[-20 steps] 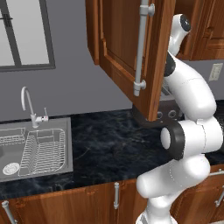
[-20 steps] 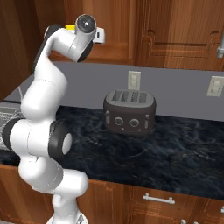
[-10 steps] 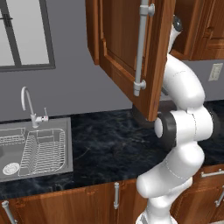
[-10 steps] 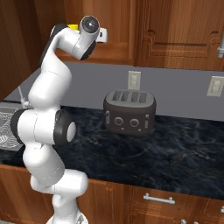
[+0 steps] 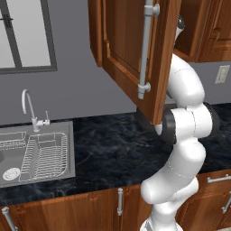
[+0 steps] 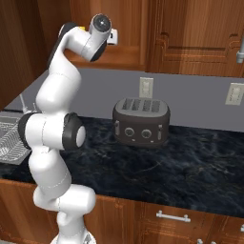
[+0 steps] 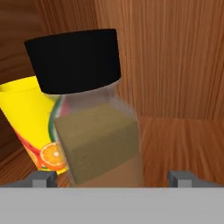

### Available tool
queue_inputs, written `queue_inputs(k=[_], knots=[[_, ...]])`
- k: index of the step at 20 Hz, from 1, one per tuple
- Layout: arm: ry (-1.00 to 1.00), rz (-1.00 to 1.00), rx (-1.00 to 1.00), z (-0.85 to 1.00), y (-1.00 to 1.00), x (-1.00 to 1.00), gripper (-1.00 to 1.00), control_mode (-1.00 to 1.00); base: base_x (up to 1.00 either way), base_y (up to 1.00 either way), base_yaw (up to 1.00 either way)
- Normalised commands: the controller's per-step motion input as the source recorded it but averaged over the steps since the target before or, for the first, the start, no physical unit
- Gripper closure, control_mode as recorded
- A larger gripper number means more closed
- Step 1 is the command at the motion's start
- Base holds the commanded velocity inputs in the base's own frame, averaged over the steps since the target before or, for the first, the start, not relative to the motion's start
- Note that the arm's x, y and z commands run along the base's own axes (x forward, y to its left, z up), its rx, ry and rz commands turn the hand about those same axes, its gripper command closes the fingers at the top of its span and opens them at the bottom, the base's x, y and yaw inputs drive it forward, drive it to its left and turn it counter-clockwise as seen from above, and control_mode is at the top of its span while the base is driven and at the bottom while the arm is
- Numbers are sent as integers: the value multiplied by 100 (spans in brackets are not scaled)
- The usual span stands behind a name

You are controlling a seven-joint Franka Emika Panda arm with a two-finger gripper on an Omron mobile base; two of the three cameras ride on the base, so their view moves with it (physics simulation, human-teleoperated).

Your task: Take the cinnamon bottle from the cabinet and place it on the dining table, next to the plate with the cupcake. Then take the chocolate from the dining counter and place it on the cupcake plate.

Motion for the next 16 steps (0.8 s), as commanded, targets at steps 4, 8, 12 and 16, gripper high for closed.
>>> queue_inputs(k=[4,8,12,16], knots=[[0,7,-1,0,11,0,-100,-100,0,0,0],[-1,6,-1,-7,13,0,-100,-100,0,0,0],[-3,3,-3,-14,3,5,-100,-100,0,0,0],[-4,0,-4,-13,-1,12,-100,-100,0,0,0]])
